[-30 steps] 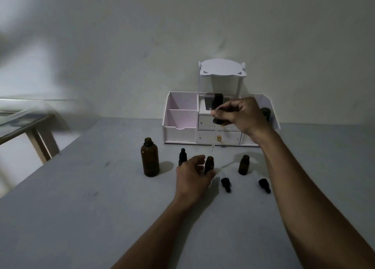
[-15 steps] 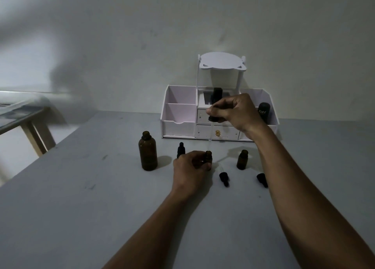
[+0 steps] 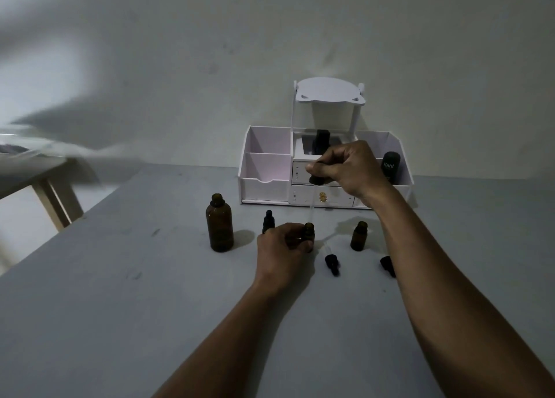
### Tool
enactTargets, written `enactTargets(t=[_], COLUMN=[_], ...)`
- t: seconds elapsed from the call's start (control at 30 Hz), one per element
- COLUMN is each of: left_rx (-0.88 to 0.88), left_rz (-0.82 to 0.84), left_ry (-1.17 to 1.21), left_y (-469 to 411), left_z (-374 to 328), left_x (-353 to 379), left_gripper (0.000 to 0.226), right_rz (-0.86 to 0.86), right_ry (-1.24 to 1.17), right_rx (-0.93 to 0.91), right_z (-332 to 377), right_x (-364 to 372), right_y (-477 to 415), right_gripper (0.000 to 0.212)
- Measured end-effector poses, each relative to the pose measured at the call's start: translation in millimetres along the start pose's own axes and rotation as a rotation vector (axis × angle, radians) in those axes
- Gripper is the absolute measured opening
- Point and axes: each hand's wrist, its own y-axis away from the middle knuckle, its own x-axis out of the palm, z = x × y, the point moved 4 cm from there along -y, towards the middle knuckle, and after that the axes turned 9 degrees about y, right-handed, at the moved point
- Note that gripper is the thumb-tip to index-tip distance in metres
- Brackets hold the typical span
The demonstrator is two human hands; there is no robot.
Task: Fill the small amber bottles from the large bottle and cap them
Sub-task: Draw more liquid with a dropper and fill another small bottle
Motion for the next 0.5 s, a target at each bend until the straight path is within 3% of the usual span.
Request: enactTargets(t=[0.37,0.5], left_rx=[0.010,0.018], left_rz=[-0.028,-0.035], left_ry=[-0.039,-0.042], left_y=[-1,2], left_z=[-1,-1], left_x=[-2,-5], left_gripper=[0.038,0.049], right_rz=[-0.017,-0.067], right_ry=[0.032,0.008], right_rx=[-0.051,-0.068], right_z=[7,13], right_x=[-2,-9], right_y=[0,1], right_gripper=[0.015,0.017])
